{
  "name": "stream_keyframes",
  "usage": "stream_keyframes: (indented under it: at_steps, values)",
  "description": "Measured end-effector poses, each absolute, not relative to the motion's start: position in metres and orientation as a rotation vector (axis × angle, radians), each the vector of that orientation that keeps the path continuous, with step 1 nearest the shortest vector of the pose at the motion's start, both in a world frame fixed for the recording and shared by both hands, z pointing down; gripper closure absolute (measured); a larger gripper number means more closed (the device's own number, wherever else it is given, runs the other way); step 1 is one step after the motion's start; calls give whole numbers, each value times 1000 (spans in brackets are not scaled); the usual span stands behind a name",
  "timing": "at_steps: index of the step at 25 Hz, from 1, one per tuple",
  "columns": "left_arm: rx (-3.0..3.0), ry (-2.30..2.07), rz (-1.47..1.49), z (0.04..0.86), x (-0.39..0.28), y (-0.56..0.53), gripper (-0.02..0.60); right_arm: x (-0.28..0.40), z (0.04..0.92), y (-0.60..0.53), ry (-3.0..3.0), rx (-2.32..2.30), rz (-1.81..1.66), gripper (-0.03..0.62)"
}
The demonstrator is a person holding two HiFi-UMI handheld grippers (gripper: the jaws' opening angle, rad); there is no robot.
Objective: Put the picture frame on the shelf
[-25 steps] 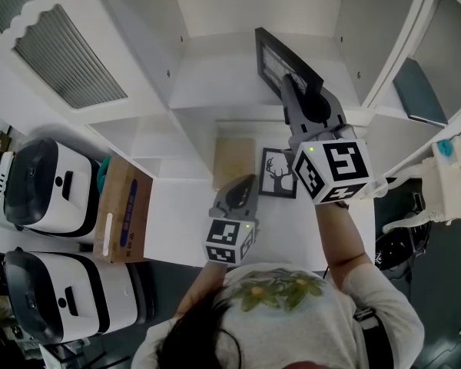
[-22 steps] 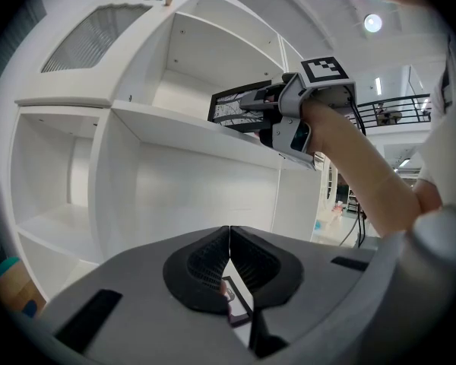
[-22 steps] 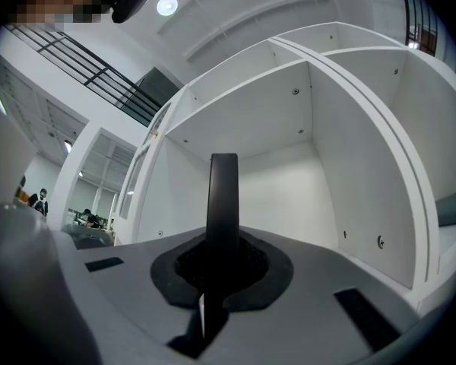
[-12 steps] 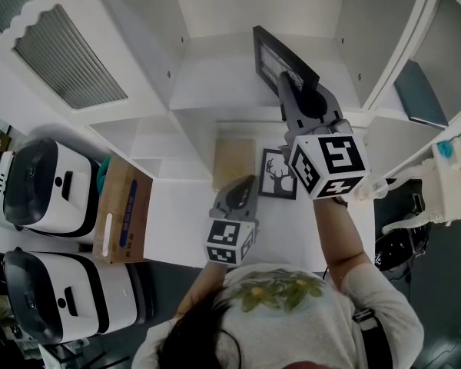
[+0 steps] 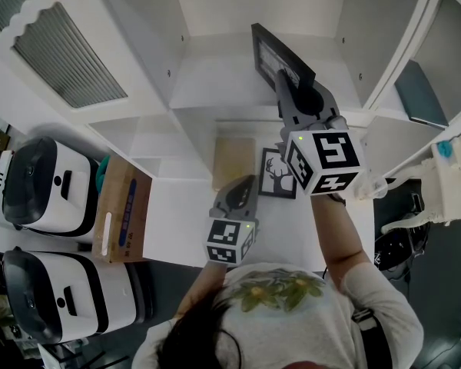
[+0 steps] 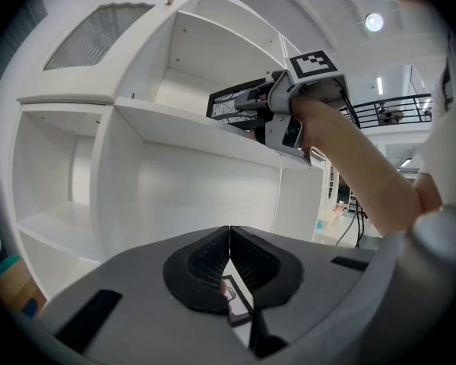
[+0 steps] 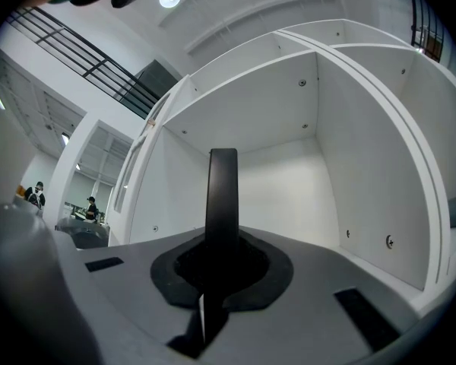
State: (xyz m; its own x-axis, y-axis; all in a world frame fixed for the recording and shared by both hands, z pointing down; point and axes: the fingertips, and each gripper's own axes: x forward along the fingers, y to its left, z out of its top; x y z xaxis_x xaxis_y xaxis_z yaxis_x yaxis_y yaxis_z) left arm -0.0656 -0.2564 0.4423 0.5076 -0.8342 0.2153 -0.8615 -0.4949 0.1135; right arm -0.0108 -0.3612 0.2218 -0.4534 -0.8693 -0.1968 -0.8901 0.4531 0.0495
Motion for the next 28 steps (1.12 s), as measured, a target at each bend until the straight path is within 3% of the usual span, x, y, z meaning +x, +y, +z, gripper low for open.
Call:
stream_keyframes:
  at_steps: [11,14,28]
  values:
    - [2534,-1456,191,445,-69,-257,552,-11,227,-359,2549,-1547,166,554]
    - [2536,-1450,194,446,-67,-255,552,-12,226,-355,2560,-1528,173,462]
    - [2553,-1445,193,441,-64,-250,552,6,237,-321,2504,-1537,203,461]
